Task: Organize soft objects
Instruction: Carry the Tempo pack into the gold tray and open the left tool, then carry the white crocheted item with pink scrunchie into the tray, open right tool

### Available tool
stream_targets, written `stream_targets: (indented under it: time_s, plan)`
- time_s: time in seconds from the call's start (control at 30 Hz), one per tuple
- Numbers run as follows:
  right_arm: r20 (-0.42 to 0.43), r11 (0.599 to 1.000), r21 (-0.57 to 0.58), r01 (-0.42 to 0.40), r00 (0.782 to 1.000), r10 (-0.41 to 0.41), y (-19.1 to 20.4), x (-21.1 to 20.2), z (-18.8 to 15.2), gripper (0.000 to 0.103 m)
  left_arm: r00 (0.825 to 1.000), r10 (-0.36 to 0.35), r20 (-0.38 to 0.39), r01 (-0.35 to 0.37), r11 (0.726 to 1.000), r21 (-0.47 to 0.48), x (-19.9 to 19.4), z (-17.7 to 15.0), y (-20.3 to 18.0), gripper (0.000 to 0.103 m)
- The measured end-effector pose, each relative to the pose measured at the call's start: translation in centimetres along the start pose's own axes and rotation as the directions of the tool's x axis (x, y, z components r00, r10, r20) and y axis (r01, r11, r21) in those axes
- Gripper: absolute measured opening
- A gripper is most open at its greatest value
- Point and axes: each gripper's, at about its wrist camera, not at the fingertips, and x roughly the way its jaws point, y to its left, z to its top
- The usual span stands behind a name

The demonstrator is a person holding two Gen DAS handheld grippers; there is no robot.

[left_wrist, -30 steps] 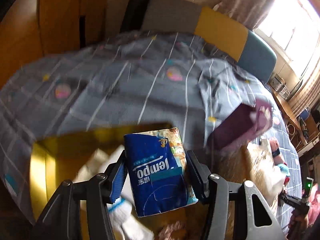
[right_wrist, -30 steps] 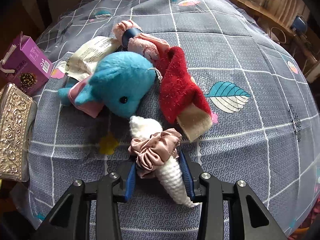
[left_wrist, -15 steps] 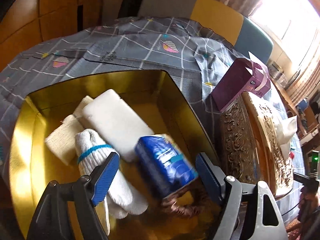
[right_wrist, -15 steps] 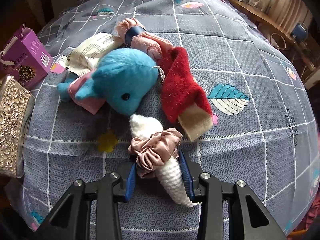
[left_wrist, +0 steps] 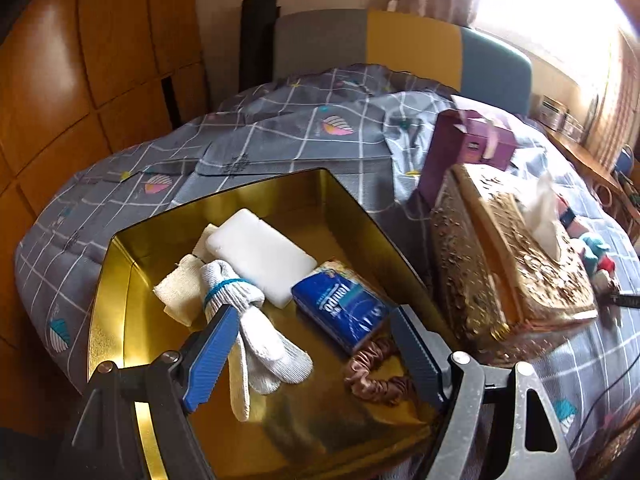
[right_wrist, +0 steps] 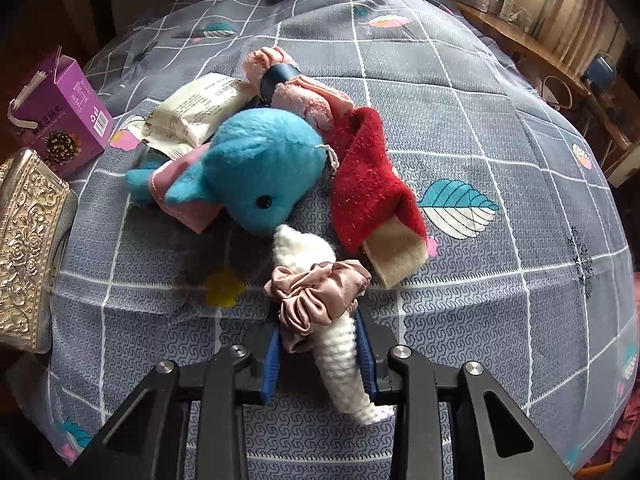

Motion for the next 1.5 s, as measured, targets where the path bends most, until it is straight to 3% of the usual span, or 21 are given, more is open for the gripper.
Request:
stream_targets:
  time_s: [0.2, 0.53, 0.83, 1.1, 1.37, 1.5]
  plan:
    - [0.044, 0.998, 0.040, -0.055, 0.998, 0.053, 0.2, -1.6, -0.4, 0.031, 1.000, -0.019, 0.020, 0.019, 1.000, 0.021, -0.8, -0.3, -0.4, 0.080]
    - [0.108, 0.987, 0.076, -0.143, 0.985, 0.135, 1.0, -4.1, 0.3, 0.031, 0.998, -0.053, -0.013, 0.053, 0.998, 0.019, -0.3, -1.0, -0.4, 0.080]
    - [0.106, 0.984, 0.064, -0.168, 0.981, 0.161, 5.2, -5.0, 7.8, 0.031, 0.994, -0.104, -0.026, 0.104, 0.994, -0.014, -0.4, -1.2, 0.3, 0.080]
    - [0.106, 0.974, 0.086, -0.208, 0.974, 0.198, 12.2, -5.0, 15.9, 0.031, 0.994, -0.104, -0.022, 0.102, 0.991, -0.081, -0.5, -1.3, 2.5, 0.080]
    - [0.185, 0.944, -0.110, -0.311, 0.927, 0.326, 22.8, -8.3, 19.9, 0.031, 0.994, -0.105, 0.000, 0.105, 0.989, -0.106, -0.8, -1.1, 4.0, 0.080]
    - [0.153, 0.886, -0.227, -0.404, 0.884, 0.442, 27.9, -9.2, 19.5, 0.032, 0.996, -0.090, -0.004, 0.089, 0.987, -0.133, -0.8, -1.2, 4.8, 0.080]
